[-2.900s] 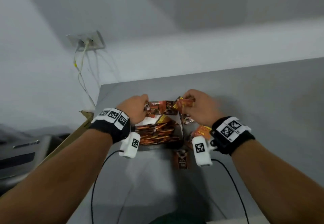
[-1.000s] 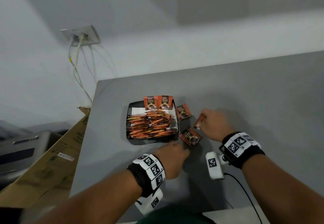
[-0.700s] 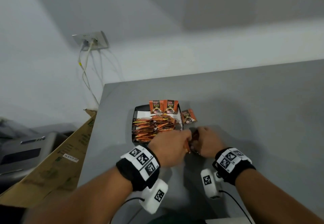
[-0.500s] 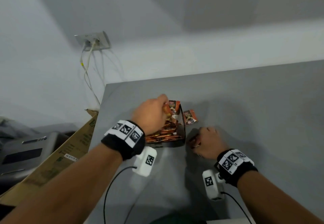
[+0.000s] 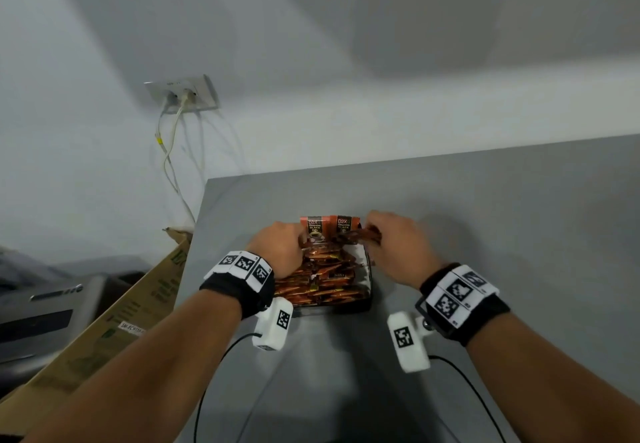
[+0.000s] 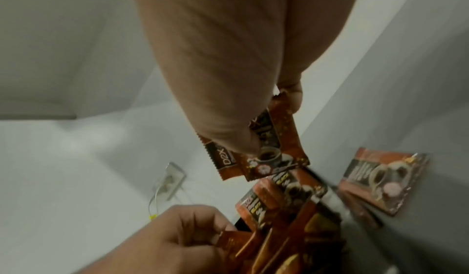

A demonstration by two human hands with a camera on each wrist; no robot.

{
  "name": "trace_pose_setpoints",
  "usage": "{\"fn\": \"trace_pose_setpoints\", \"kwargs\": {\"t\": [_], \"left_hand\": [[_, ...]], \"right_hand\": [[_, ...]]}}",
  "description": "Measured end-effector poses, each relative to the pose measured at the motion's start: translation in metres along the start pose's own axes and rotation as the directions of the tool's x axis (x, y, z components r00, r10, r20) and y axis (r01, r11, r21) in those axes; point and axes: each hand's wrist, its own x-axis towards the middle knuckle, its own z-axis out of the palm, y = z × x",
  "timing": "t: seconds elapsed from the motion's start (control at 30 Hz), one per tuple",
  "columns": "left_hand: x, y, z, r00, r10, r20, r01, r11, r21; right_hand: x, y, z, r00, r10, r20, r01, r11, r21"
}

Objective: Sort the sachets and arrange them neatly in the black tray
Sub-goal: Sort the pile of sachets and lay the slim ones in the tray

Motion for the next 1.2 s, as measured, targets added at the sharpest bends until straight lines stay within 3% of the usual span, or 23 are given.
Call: {"fn": "trace_pose_setpoints", "kwargs": {"t": [0.23,0.5,0.57,0.67,0.7,0.77,0.87,0.93,1.1,1.2], "left_hand": [[-0.001,-0.014,0.001,0.999,0.004,0.04,-0.002,0.999,-0.033],[-0.002,-0.015,-0.003,0.998,0.012,0.053,-0.005,0.992,-0.13],[-0.003,-0.015,-0.002,0.999,0.015,0.041,-0.008,0.987,-0.16],[-0.005,-0.018,-0.002,1.0,0.024,0.001,-0.023,0.973,-0.231],[-0.006,-0.018,-0.002,0.999,0.032,-0.026,-0.037,0.968,-0.247],[-0.006,-0.015,-0.003,0.995,0.043,-0.087,-0.065,0.961,-0.268],[-0.006,-0.006,-0.006,0.984,0.042,-0.176,-0.099,0.939,-0.33],[-0.008,-0.001,-0.008,0.974,0.038,-0.224,-0.124,0.915,-0.383],[-0.022,-0.006,-0.005,0.971,0.008,-0.238,-0.119,0.881,-0.457],[-0.033,-0.016,0.0,0.971,-0.055,-0.231,-0.068,0.868,-0.492]], "right_hand": [[0.043,-0.023,0.047,0.992,-0.001,0.129,0.016,0.994,-0.111],[0.045,-0.023,0.056,0.954,-0.046,0.297,0.031,0.998,0.057],[0.042,-0.021,0.048,0.969,-0.056,0.239,0.034,0.995,0.095],[0.046,-0.003,0.027,0.99,0.142,-0.014,-0.139,0.98,0.143],[0.049,0.012,0.023,0.974,0.22,-0.048,-0.213,0.97,0.118],[0.052,0.038,0.018,0.945,0.318,0.072,-0.314,0.947,-0.063],[0.044,0.056,0.026,0.904,0.327,0.278,-0.246,0.925,-0.289],[0.036,0.059,0.034,0.898,0.333,0.286,-0.236,0.916,-0.325],[0.033,0.074,0.036,0.851,0.458,0.259,-0.408,0.885,-0.224],[0.031,0.064,0.016,0.907,0.399,0.137,-0.404,0.914,0.015]]}}
